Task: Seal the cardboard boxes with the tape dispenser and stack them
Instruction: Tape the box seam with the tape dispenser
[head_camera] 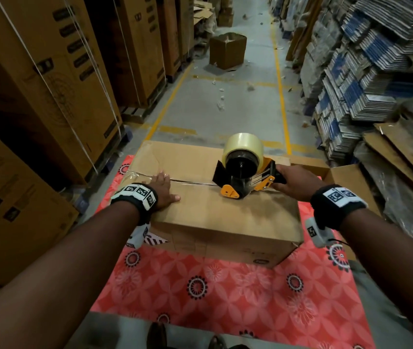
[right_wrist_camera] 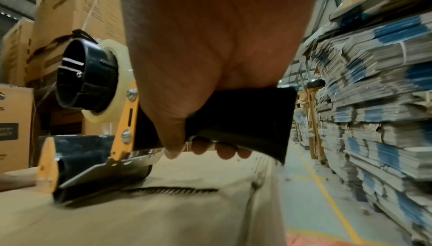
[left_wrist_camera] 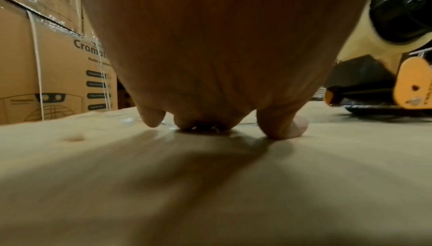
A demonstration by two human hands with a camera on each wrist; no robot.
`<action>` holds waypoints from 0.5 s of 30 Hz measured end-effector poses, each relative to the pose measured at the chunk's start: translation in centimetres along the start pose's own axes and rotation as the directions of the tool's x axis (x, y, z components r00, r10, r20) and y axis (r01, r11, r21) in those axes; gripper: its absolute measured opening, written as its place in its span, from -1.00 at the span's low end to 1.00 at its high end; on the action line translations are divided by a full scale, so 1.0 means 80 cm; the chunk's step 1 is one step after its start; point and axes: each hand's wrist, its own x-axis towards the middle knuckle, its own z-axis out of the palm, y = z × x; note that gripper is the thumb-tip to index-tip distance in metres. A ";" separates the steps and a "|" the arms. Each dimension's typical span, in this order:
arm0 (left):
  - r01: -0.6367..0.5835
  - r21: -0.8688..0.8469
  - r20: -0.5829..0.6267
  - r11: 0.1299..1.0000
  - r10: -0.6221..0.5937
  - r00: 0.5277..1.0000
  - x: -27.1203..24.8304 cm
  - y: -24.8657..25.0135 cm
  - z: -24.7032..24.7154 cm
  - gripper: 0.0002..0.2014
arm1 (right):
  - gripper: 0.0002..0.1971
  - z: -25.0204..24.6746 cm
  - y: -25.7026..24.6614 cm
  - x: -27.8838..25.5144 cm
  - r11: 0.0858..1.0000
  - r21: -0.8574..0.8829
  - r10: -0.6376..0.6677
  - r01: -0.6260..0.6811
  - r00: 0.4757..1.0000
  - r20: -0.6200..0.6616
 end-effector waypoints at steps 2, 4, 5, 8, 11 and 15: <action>0.043 0.023 -0.005 0.999 -0.042 0.999 0.001 0.012 0.001 -0.14 | -0.73 0.007 0.000 0.000 1.000 0.011 0.000 0.000 1.000 -0.018; 0.034 0.047 -0.008 0.998 -0.034 0.999 -0.002 0.028 0.002 -0.14 | -0.74 0.008 -0.003 0.002 1.000 0.005 -0.004 0.004 1.000 -0.027; 0.006 0.057 -0.003 0.998 -0.006 1.000 -0.004 0.039 0.002 -0.14 | -0.74 0.007 -0.004 0.002 1.000 0.007 0.001 -0.001 1.000 -0.024; -0.122 0.088 0.007 0.989 0.122 0.993 -0.004 0.083 0.006 -0.10 | -0.75 0.007 -0.003 0.004 0.999 0.007 0.034 -0.034 0.999 -0.012; -0.229 0.092 -0.002 0.969 0.230 0.973 0.001 0.121 0.010 -0.06 | -0.74 0.009 -0.007 0.003 0.998 0.002 0.061 -0.061 0.998 -0.023; -0.270 0.077 -0.006 0.960 0.271 0.963 0.005 0.137 0.014 -0.03 | -0.73 0.013 -0.011 0.000 0.995 0.024 0.097 -0.096 0.995 -0.020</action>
